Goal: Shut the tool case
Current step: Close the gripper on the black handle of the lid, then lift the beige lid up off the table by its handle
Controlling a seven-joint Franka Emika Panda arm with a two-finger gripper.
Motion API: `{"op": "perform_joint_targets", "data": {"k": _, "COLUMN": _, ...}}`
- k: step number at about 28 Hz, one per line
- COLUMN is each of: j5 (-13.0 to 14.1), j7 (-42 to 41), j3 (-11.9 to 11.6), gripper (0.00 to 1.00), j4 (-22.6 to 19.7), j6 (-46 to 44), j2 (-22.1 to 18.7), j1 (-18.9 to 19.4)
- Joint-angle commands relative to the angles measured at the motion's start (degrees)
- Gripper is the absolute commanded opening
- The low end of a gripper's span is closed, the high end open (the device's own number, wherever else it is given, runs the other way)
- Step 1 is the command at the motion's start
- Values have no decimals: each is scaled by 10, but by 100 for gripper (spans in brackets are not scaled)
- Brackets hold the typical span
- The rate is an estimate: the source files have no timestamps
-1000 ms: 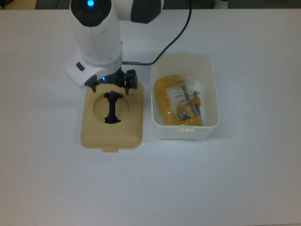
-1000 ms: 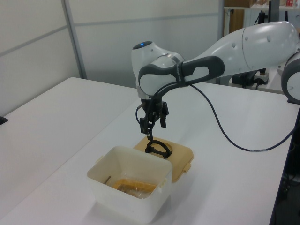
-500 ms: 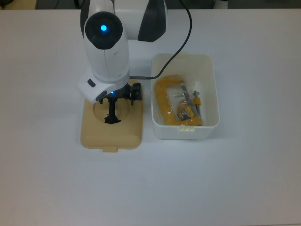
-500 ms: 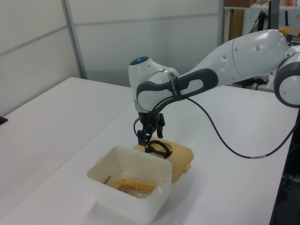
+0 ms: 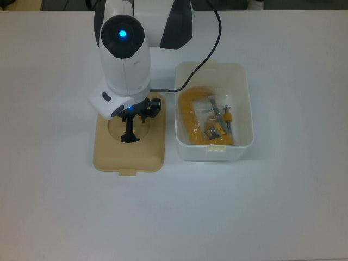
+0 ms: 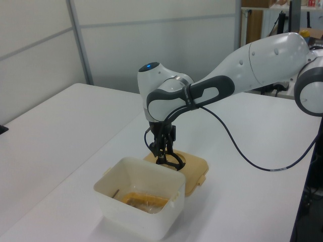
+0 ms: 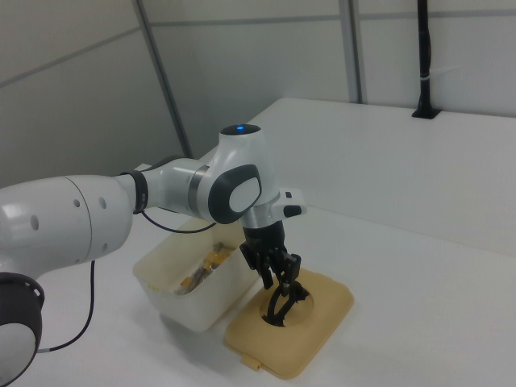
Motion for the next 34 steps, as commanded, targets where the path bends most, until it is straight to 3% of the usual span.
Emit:
{"op": "perform_joint_targets", "data": {"k": 1, "j5": -10, "j7": 6, "j3": -6, "gripper": 6, "j4": -9, "j6": 12, "j2": -7, "j1": 4}}
{"op": "perform_joint_targets", "data": {"k": 3, "j5": -10, "j7": 4, "j3": -8, "gripper": 0, "j4": -9, "j6": 8, "j2": -7, "j1": 4}}
{"op": "perform_joint_targets", "data": {"k": 14, "j5": -10, "j7": -37, "j3": -11, "gripper": 0, "j4": -2, "j6": -24, "j2": -17, "j1": -14}}
{"op": "perform_joint_targets", "data": {"k": 21, "j5": -7, "j7": -92, "j3": -11, "gripper": 0, "j4": 0, "j6": -75, "j2": -55, "j1": -39}}
{"op": "perform_joint_targets", "data": {"k": 27, "j5": 1, "j7": -119, "j3": -11, "gripper": 0, "j4": 30, "j6": -135, "j2": -87, "j1": -63}}
{"op": "perform_joint_targets", "data": {"k": 34, "j5": 17, "j7": -115, "j3": -8, "gripper": 0, "j4": 36, "j6": -144, "j2": -122, "j1": -62}}
